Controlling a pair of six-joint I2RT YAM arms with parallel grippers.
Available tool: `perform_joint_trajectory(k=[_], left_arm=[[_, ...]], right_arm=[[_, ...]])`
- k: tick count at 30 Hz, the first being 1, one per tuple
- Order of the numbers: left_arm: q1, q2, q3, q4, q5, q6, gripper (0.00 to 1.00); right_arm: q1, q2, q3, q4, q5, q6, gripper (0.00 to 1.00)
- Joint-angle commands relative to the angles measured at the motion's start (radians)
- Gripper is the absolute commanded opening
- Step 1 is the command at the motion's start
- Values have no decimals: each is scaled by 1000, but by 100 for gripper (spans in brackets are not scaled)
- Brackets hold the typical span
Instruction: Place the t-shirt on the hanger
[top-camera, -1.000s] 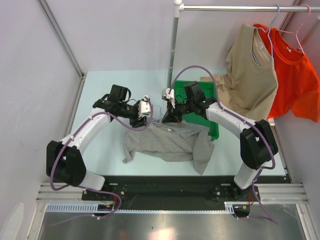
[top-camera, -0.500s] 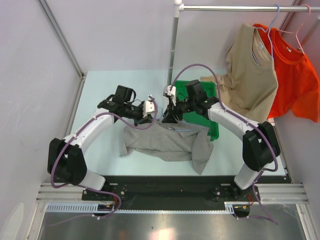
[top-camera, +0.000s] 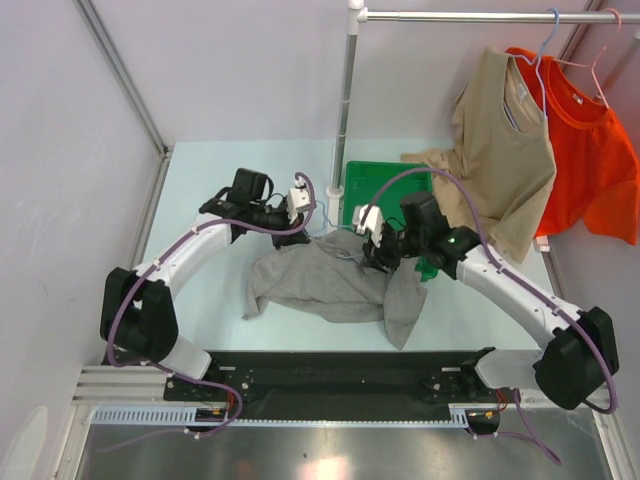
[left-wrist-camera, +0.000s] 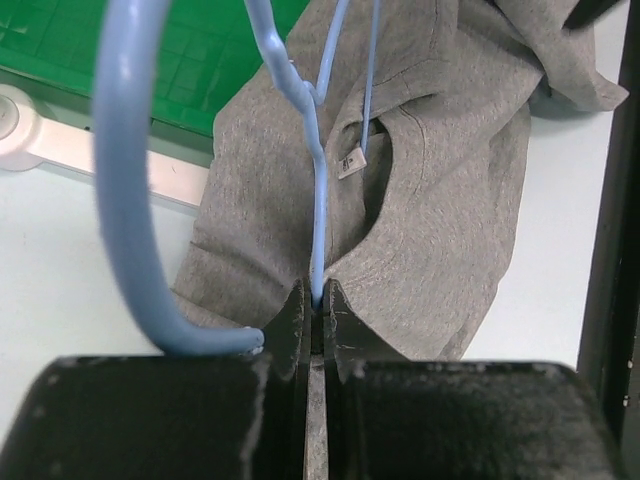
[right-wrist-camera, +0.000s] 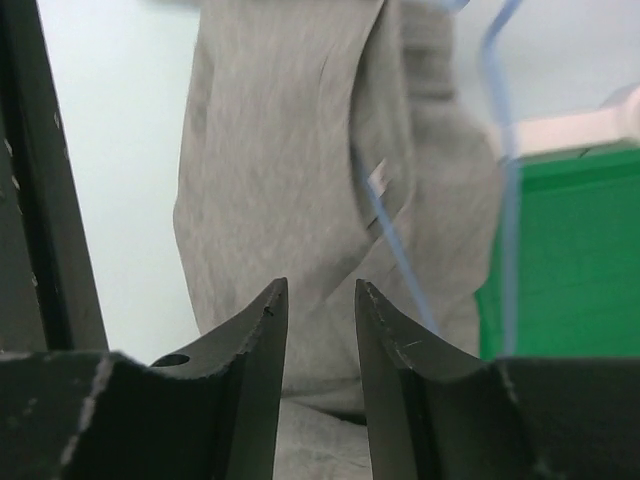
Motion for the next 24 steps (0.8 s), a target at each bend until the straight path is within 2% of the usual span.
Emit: perform_joint_trajectory(k=[1,2,6,9,12,15,16,18,21,24], left_arm=[[5,16,18,36,37,-41,0],[9,17,20,34,40,-41,1],[13,19,23,27,45,-41,0],[19,14,18,24,46,-40,0],[22,8,17,20,43,-37,0],[39,4,12,11,45,-32,0],[42,4,12,10,49,-26,0],[58,-1,12,-3,57,-21,0],[71,-12,8,-9,72,-11,0],[82,-24,6,-10,81,-6,0]], right_arm=[[44,49,-56,27,134,-104,39],[51,61,-66,44,144,-104,40],[71,118,-90,122,193,-154,55],[74,158,-102,142,210,-203,56],[71,179,-112,147,233,-246,51],[54,186,-125,157,255,-260,38],[49,181,-124,159,269,-260,30],[35,173,-112,133,273,-254,23],[11,144,-109,102,275,-248,0],[-23,115,-110,82,278,-236,0]])
